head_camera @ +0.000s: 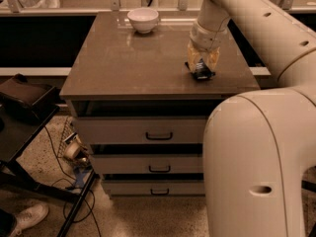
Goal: Move rxbar blueberry near white bowl
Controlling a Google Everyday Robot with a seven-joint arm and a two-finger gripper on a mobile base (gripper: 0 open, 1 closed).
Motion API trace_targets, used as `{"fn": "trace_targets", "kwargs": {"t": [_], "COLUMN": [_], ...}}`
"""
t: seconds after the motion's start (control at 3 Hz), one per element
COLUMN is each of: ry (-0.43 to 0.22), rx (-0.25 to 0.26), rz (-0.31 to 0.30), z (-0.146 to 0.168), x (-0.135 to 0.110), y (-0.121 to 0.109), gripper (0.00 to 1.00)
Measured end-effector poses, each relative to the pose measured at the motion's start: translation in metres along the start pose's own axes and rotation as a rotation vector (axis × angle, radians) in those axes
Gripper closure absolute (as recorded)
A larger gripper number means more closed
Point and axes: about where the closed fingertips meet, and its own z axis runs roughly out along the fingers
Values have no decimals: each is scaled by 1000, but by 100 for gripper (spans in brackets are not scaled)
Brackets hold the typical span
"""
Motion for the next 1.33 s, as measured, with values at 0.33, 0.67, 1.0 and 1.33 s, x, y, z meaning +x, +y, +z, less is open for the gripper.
{"fn": "trace_targets", "kwargs": {"t": [0.33,0.67,1.0,1.33], "ry": [-141,-232,-344,-430], "rx": [5,-1,-24,-31], "rz": [-122,-204,-220,-228], "z": [-56,-95,-121,-148], "x": [-31,-54,-86,-99], "y": [25,45,63,70], "gripper": [100,100,100,100]}}
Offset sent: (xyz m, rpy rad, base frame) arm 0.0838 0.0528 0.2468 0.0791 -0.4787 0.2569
